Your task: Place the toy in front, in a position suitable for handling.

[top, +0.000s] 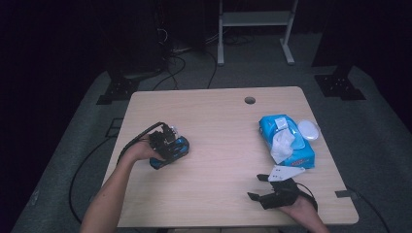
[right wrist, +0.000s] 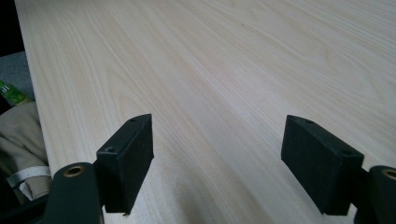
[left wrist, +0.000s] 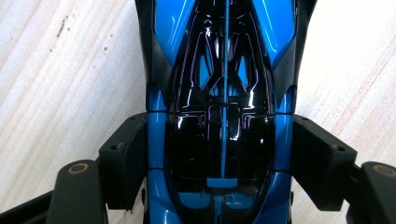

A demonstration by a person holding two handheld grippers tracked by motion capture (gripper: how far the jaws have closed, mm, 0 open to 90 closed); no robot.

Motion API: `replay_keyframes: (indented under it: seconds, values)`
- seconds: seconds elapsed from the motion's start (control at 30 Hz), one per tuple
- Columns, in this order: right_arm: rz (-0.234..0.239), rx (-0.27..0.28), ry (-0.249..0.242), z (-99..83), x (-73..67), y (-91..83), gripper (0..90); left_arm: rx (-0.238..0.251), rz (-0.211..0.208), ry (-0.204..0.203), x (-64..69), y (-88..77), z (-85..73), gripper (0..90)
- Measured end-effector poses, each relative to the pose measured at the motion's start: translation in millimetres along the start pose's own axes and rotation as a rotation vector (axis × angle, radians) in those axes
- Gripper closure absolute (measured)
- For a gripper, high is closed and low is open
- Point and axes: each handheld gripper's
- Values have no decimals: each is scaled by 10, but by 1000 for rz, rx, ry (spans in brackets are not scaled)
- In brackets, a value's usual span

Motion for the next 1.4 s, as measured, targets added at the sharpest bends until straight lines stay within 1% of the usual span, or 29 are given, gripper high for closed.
replay_keyframes:
  seconds: [0.03, 0.07, 0.17, 0.43, 0.5, 0.53, 0.63, 0.67, 0.73, 0.8, 0.83, 1.0, 1.07, 1.1, 1.13, 1.17, 1.2, 1.23, 1.3, 1.37, 1.4]
  values:
    - [1, 0, -1, 0, -1, 1, 244, -6, -3, -9, -7, 3, 9, 266]
    - [2, 0, -3, 1, -3, 3, 244, -6, -3, -9, -7, 3, 9, 264]
    - [3, 0, -2, 4, -8, 7, 244, 0, -5, -26, -12, 15, 32, 259]
    - [4, -1, -4, 5, -11, 11, 244, 0, 6, -38, 3, 14, 89, 245]
    - [4, -2, -5, 6, -14, 10, 245, -6, 10, -37, 9, 24, 108, 246]
    - [4, -1, -6, 6, -14, 5, 245, -32, 16, -31, 18, 47, 119, 245]
    - [3, 2, -5, 4, -12, -2, 244, -33, 13, -37, 13, 63, 119, 238]
    - [1, 2, -3, -1, -10, -9, 244, -24, 4, -46, 6, 65, 114, 246]
    - [1, 2, -3, -2, -8, -8, 244, -26, 2, -41, 2, 61, 109, 250]
    - [3, 1, -5, 0, -10, -6, 244, -39, 8, -30, 8, 58, 116, 254]
    - [3, 2, -4, 2, -12, -5, 244, -41, 10, -12, 15, 49, 120, 256]
    - [1, 5, -4, 2, -12, -9, 245, -36, 18, 4, 32, 46, 119, 262]
    - [1, 1, -2, -2, -5, -5, 244, -41, 11, 28, 38, 26, 120, 263]
    - [1, 1, -1, -2, -4, -2, 244, -31, 3, 21, 34, 4, 123, 268]
    - [2, 1, -2, -2, -3, 2, 244, -20, 8, 23, 35, -15, 125, 272]
    - [3, 1, -2, -1, -4, 5, 244, -13, 5, 21, 34, -48, 135, 272]
    - [4, 2, -3, 1, -5, 9, 244, -19, 3, 26, 33, -68, 141, 272]
    - [4, 2, -2, 1, -6, 10, 244, -21, 14, 36, 38, -86, 149, 272]
    - [4, 0, -2, 2, -8, 12, 244, -25, 22, 38, 39, -89, 151, 272]
    - [3, 1, -5, 3, -11, 5, 244, -33, 15, 39, 36, -77, 143, 272]
    - [2, 3, -5, 2, -11, 1, 244, -16, 52, 39, 40, -54, 127, 273]
Point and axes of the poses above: each handheld gripper's, and its own axes: y roughly forward along the jaws, z roughly out of its top, x roughly to its right
